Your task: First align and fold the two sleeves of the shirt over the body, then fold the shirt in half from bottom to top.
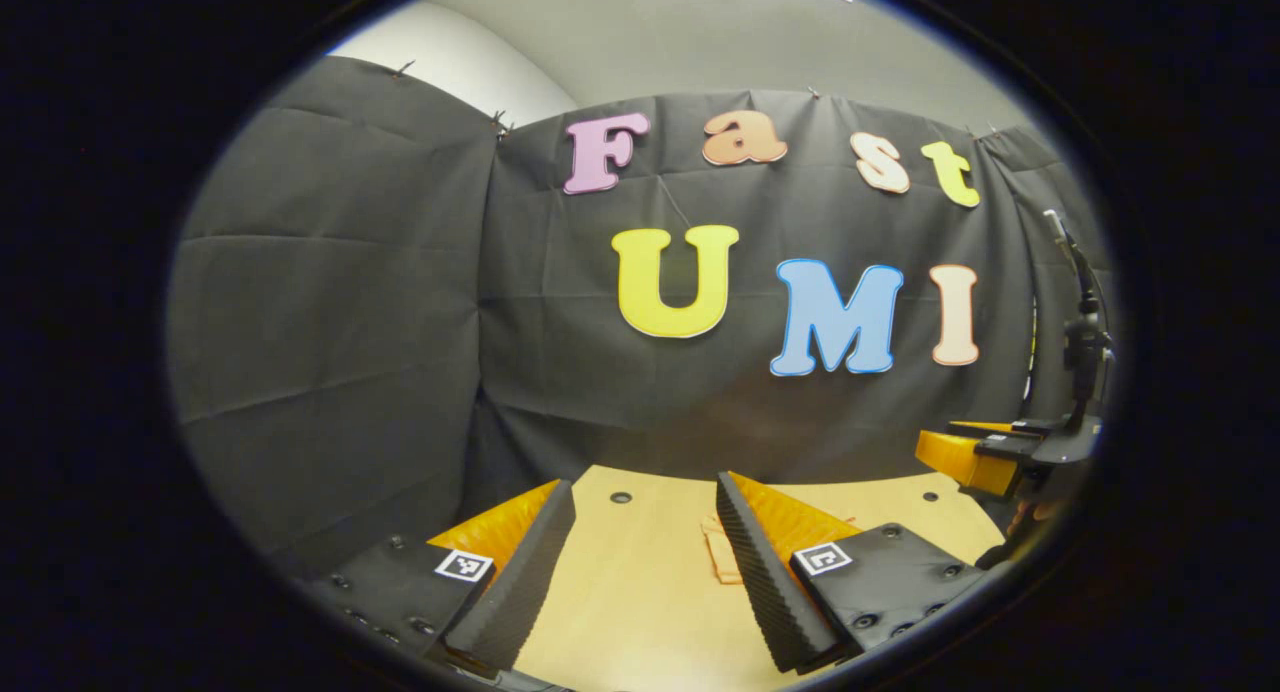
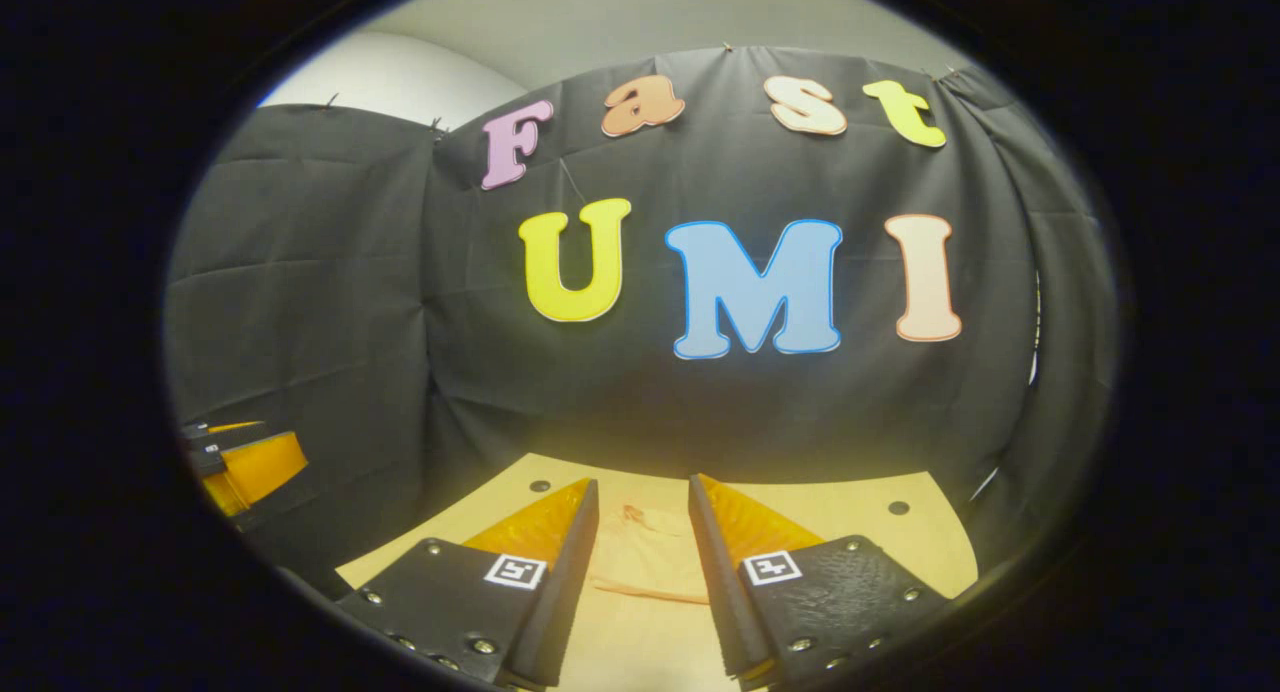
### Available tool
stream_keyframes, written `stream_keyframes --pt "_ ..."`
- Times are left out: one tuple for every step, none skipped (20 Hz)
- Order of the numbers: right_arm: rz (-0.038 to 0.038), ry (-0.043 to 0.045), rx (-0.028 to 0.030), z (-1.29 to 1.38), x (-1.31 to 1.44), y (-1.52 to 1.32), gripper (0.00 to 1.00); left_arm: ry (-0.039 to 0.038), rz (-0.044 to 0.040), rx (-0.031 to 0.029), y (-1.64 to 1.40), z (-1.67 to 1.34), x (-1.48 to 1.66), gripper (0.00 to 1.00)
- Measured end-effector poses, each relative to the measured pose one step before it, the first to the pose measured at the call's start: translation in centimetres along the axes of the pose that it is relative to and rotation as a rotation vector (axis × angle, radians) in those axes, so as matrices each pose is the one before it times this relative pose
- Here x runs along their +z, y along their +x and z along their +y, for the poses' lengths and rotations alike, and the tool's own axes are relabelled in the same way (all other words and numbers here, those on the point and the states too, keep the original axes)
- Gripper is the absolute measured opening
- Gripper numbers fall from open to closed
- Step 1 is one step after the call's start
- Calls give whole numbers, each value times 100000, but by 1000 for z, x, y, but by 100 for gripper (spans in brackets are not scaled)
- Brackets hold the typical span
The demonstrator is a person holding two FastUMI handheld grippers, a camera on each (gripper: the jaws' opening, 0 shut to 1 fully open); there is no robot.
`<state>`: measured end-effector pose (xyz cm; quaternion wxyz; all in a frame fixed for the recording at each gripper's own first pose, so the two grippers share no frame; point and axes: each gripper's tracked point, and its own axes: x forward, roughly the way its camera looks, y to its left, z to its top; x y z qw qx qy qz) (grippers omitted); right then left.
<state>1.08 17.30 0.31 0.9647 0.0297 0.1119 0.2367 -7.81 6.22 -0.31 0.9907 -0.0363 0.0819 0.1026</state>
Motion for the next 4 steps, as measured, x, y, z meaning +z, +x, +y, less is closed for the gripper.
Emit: stream_keyframes --pt "101 -264 616 -24 -58 -306 57 5 44 526 -342 -119 -63 96" --pt "126 -136 720 69 -208 -317 57 -205 104 393 -434 -265 -63 96" --pt "175 -199 768 -65 -191 -347 55 -369 105 446 -440 -231 -94 96" --pt "315 -298 866 -61 -206 -389 55 -422 151 388 -640 -310 -278 96"
